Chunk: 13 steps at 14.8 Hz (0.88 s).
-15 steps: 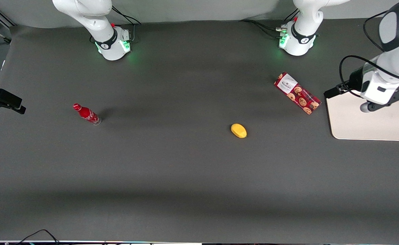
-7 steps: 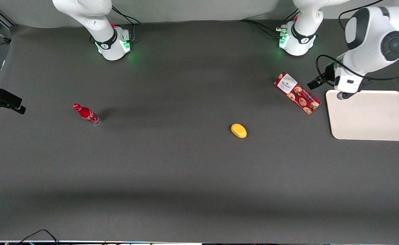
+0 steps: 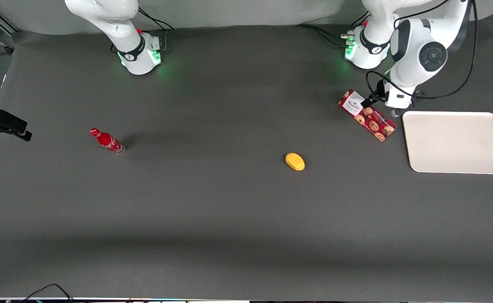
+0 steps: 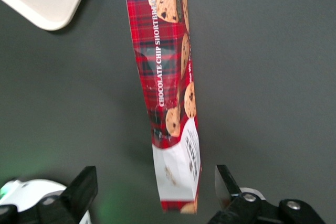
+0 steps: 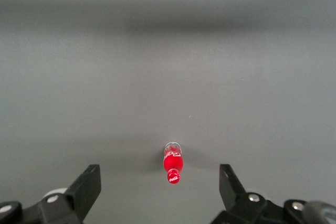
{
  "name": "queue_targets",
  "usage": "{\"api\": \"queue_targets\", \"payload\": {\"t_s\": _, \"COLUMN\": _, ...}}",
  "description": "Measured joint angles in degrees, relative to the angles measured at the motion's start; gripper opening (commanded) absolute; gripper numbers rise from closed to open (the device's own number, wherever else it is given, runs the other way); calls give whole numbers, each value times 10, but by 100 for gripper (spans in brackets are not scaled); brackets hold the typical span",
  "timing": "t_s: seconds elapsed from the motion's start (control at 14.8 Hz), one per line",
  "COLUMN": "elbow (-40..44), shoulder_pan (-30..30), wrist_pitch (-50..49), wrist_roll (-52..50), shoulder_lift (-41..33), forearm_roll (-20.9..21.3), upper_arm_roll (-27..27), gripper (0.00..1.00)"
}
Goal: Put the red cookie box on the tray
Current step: 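Lift the red cookie box upright with the left gripper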
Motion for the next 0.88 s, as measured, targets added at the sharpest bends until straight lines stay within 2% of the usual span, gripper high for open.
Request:
{"api": "queue_targets", "payload": {"t_s": 0.2, "elbow": -46, "shoulder_pan": 0, "wrist_pitch": 108, "wrist_roll": -3, "shoulder_lift": 8, "forearm_roll": -2, "upper_arm_roll": -2, "gripper": 100}}
{"api": "queue_targets", "payload": {"t_s": 0.47, "elbow": -60, "shoulder_pan": 1, "wrist_pitch": 209, "wrist_roll": -3, "shoulder_lift": 53, "forearm_roll": -3, "upper_arm_roll": -2, "gripper": 100}}
{"api": "queue_targets", "payload": {"t_s": 0.88, "elbow": -64, "shoulder_pan": 1, "wrist_pitch": 280, "wrist_roll": -3, "shoulder_lift": 120, "forearm_roll": -3, "upper_arm_roll": -2, "gripper": 100}}
